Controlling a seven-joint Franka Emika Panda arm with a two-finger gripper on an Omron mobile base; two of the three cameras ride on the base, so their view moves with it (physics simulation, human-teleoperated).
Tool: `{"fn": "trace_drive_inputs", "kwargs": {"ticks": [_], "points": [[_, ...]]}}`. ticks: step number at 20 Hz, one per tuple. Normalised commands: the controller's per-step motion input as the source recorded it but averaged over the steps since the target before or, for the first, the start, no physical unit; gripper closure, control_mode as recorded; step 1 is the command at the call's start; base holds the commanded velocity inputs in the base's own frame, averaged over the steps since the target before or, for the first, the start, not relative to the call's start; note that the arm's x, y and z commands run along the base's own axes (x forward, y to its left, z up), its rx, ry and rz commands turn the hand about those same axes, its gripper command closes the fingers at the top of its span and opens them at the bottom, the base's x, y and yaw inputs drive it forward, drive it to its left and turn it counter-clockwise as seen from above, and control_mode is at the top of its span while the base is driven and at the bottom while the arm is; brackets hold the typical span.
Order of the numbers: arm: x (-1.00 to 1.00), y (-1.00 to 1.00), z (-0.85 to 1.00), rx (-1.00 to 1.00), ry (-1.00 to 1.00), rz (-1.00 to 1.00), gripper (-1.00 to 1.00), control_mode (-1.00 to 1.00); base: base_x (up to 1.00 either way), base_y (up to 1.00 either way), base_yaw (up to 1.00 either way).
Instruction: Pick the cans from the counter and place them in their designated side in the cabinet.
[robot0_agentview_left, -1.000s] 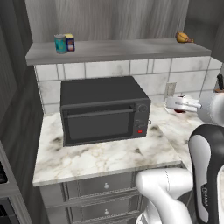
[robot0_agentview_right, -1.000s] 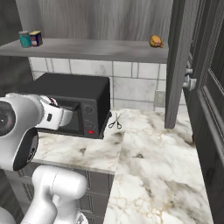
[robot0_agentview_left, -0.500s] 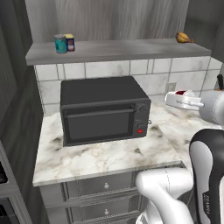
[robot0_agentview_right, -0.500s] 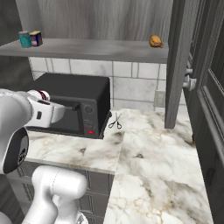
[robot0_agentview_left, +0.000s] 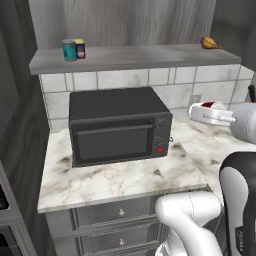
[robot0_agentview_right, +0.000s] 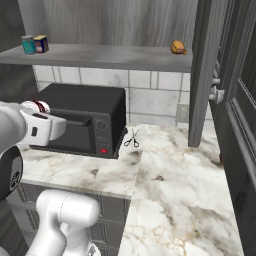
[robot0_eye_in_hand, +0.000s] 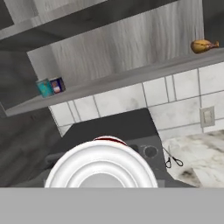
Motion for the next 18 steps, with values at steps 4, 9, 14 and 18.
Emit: {"fn": "trace_drive_inputs", "kwargs": {"ticks": [4, 9, 14, 18], "points": [[-0.19, 0.07, 0.15, 0.00, 0.00, 0.00, 1.00, -1.00, 0.00, 0.00, 0.00], [-0.20, 0.05, 0.17, 0.00, 0.00, 0.00, 1.00, -1.00, 0.00, 0.00, 0.00], [-0.15, 0.03, 0.17, 0.00, 0.01, 0.00, 1.00, -1.00, 0.00, 0.00, 0.00], [-0.16, 0.04, 0.13, 0.00, 0.00, 0.01, 1.00, -1.00, 0.00, 0.00, 0.00]]}}
